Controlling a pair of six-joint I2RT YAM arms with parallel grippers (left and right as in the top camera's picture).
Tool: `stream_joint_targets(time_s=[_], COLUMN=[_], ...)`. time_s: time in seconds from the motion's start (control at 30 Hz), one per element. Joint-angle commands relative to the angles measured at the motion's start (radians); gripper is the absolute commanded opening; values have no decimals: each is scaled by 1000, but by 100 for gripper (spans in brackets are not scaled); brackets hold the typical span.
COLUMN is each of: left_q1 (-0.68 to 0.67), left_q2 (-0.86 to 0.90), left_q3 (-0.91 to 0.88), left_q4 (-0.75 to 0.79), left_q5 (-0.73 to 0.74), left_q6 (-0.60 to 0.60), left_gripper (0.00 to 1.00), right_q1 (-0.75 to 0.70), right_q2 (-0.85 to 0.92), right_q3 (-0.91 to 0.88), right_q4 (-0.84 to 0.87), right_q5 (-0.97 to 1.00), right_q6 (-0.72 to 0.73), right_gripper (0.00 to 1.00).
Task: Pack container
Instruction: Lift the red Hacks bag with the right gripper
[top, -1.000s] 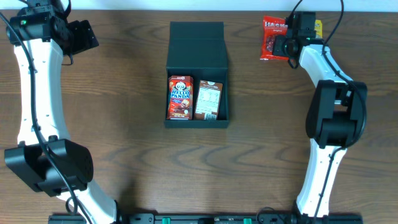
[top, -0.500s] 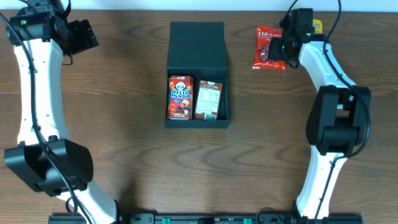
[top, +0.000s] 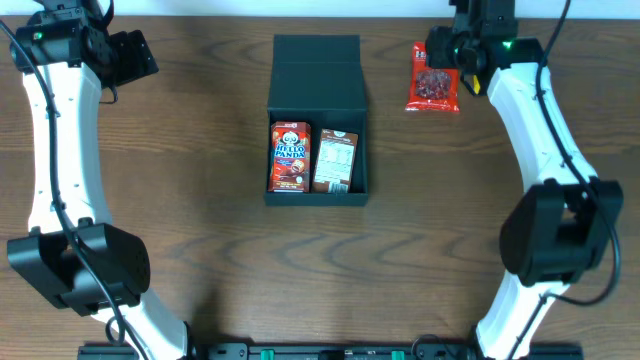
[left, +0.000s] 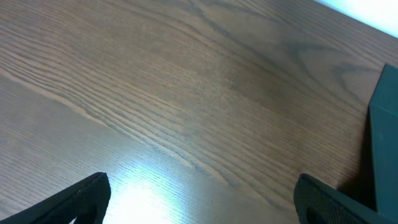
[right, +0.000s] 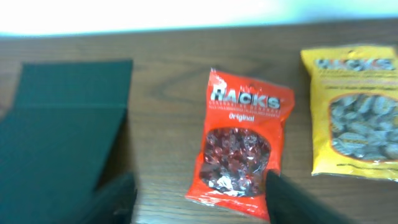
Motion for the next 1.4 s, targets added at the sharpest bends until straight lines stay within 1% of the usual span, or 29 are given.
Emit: stream_joint_targets(time_s=[0.0, 0.07, 0.1, 0.27, 0.63, 0.77, 0.8, 0.83, 0.97, 1.03, 1.2, 1.37], left_q1=[4, 4, 4, 4, 4, 4, 4, 4, 4, 4, 4, 4], left_q2=[-3, -3, -3, -3, -3, -3, -3, -3, -3, -3, -3, -3], left_q3=[15, 15, 15, 15, 15, 15, 15, 15, 15, 15, 15, 15], left_q4=[-4, -4, -4, 2, 10, 11, 11, 11, 17, 19, 20, 19], left_q5=[-17, -17, -17, -17, -17, -17, -17, -17, -17, -17, -17, -17], left_q6=[-4, -4, -4, -4, -5, -5, -5, -5, -5, -5, -4, -4], left_gripper=[95, 95, 95, 95, 95, 95, 95, 95, 95, 95, 95, 95], right_q1=[-52, -78, -89, -114, -92, -81, -79, -77, -74, -74, -74, -74], right_q2=[93, 133, 148, 204, 292, 310, 311, 311, 315, 321, 330, 327], right_q3=[-2, -2, -2, -2, -2, -2, -2, -2, -2, -2, -2, 4], right_q4=[-8, -6, -4, 10, 77, 87, 90, 91, 91, 89, 72, 58], right_q5=[-80, -128, -139, -141, -139, -134, -133, -129, -103, -104, -104, -129], right_q6=[-1, 9, 20, 43, 43, 43, 43, 43, 43, 44, 44, 44], right_gripper=[89, 98, 99, 99, 99, 96, 94, 86, 63, 49, 21, 7])
